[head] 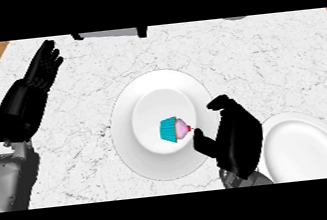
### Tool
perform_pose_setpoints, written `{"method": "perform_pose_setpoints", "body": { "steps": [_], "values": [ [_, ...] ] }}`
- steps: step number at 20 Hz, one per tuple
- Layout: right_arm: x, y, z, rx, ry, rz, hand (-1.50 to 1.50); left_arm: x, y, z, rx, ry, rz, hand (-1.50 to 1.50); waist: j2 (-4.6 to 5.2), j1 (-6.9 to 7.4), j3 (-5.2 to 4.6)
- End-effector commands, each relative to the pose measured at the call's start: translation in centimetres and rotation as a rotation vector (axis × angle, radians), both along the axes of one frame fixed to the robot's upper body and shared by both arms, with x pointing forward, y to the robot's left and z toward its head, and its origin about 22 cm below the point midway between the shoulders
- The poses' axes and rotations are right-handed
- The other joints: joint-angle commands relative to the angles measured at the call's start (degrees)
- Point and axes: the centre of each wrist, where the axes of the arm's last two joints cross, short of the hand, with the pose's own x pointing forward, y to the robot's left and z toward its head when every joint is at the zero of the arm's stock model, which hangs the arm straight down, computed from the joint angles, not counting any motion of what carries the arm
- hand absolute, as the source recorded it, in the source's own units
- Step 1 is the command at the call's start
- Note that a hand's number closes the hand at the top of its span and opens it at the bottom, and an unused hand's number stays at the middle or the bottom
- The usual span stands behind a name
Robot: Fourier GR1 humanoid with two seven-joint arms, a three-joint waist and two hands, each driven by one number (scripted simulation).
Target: Pick the cupcake from the plate and place it in the plate
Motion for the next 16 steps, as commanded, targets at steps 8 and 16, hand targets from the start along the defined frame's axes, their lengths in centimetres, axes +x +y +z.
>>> {"method": "perform_pose_setpoints", "body": {
  "steps": [8, 16],
  "values": [
    [6.5, 1.9, 1.2, 0.308, -0.241, -0.114, -1.50, 0.9, 0.2, 0.8, 0.005, -0.007, 0.003, 0.00, -0.69, 0.02, 0.05],
    [7.5, 1.5, 1.3, 0.502, -0.443, -0.159, -1.50, 0.3, 0.0, -0.8, -0.007, 0.037, 0.027, 0.00, -1.35, -1.59, -0.03]
  ]
}}
